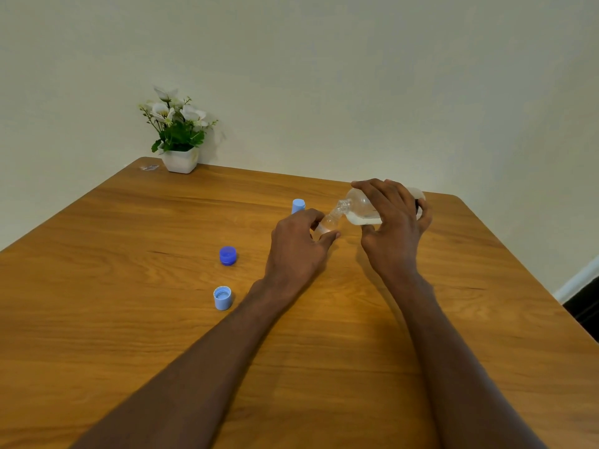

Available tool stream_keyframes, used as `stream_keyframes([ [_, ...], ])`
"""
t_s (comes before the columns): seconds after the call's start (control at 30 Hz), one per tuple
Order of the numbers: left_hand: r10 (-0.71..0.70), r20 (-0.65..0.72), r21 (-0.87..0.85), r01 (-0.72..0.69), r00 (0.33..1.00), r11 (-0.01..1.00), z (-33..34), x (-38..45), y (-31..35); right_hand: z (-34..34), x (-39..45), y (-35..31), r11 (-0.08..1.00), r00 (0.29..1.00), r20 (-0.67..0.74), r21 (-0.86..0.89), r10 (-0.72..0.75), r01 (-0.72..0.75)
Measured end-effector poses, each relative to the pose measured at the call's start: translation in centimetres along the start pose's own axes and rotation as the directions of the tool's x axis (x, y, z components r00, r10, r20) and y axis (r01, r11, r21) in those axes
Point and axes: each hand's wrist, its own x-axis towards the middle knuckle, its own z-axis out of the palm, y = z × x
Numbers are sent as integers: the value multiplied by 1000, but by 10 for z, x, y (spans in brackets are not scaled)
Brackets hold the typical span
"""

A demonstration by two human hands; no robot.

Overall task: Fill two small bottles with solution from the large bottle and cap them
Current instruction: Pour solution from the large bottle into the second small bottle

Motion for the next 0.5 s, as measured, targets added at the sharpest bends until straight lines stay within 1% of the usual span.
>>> stream_keyframes([
  [0.13, -15, 5, -8, 15, 1000, 1000, 0, 0, 1, 1, -1, -1, 1000, 1000, 0, 12, 3, -3],
  [0.33, -12, -2, -18, 12, 1000, 1000, -1, -1, 2, 2, -2, -7, 986, 994, -56, 149, 90, -80],
  [0.4, -12, 0, -26, 12, 1000, 1000, -2, -1, 2, 0, -1, -9, 965, 986, -54, 221, 155, -139],
  [0.5, -17, 1, -29, 17, 1000, 999, -2, -1, 2, -2, 1, -10, 906, 958, -67, 348, 279, -240],
])
